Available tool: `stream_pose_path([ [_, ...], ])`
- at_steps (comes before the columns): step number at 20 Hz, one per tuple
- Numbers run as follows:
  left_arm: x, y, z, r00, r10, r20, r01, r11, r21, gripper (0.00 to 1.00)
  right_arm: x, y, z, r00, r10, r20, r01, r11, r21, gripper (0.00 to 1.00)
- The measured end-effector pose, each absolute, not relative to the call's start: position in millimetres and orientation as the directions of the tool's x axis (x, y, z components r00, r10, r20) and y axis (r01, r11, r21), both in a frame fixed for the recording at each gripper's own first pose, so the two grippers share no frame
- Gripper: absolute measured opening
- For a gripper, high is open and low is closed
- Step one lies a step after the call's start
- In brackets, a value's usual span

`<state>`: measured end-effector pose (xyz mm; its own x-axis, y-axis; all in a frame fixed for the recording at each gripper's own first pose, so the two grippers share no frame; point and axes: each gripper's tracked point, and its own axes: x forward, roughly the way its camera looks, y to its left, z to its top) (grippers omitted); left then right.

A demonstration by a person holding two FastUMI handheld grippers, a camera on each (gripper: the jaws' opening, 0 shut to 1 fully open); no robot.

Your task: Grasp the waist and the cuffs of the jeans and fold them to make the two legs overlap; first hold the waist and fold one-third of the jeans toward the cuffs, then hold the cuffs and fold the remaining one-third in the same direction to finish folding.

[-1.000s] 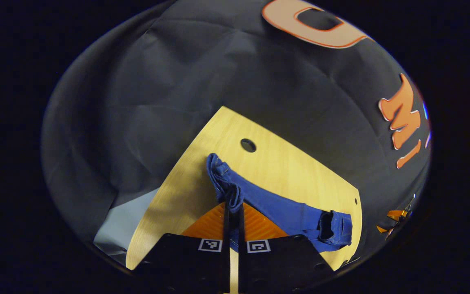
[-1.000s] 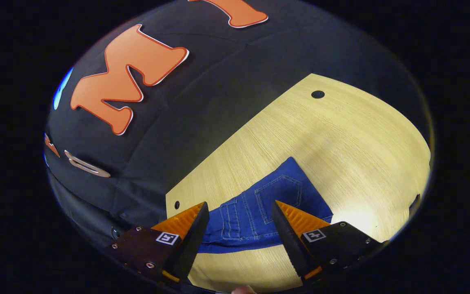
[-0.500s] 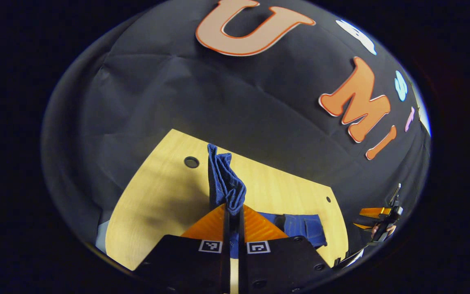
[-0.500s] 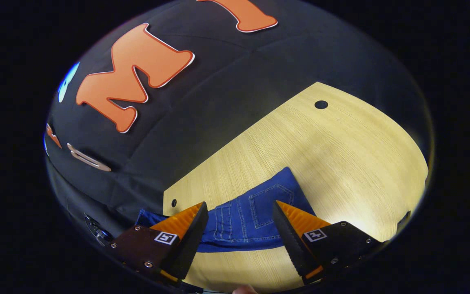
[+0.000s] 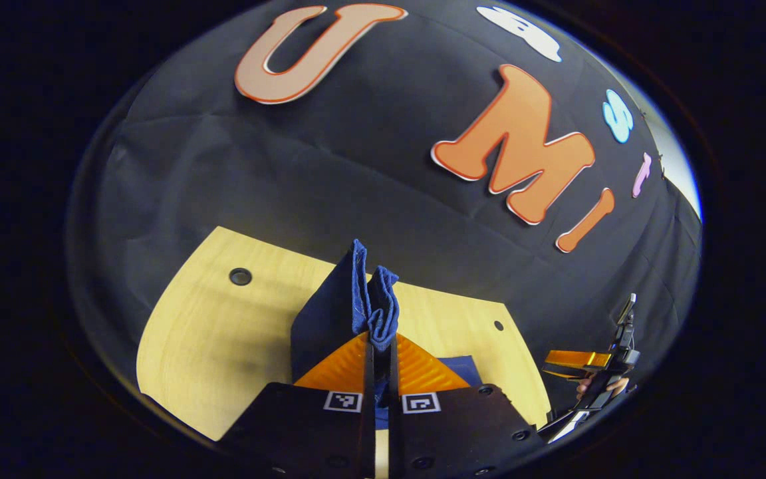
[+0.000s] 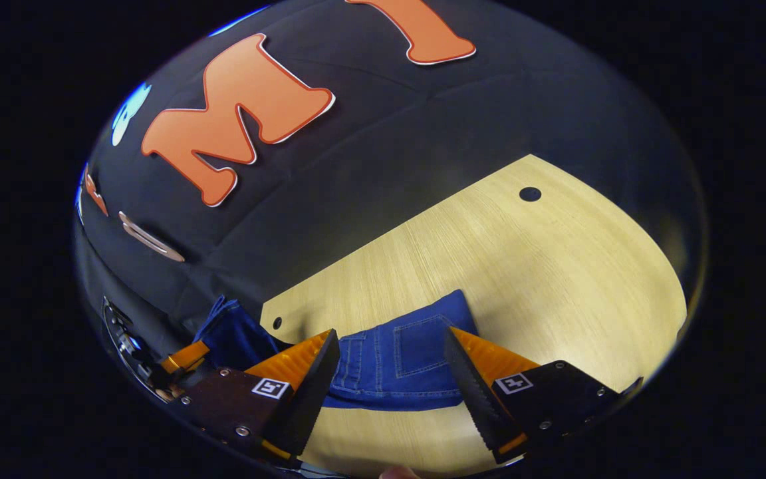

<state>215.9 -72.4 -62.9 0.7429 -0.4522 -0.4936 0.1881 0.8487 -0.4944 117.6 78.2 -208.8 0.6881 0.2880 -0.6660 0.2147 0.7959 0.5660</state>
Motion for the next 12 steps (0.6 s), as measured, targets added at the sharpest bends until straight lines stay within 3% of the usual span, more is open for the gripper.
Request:
stream_pose_path([
  [12, 218, -235, -28, 0.689, -0.559, -0.462, 0.352, 0.815, -0.461, 0.07, 115, 38, -208, 0.706, 0.290, -0.646, 0.162, 0.822, 0.546, 0.97],
])
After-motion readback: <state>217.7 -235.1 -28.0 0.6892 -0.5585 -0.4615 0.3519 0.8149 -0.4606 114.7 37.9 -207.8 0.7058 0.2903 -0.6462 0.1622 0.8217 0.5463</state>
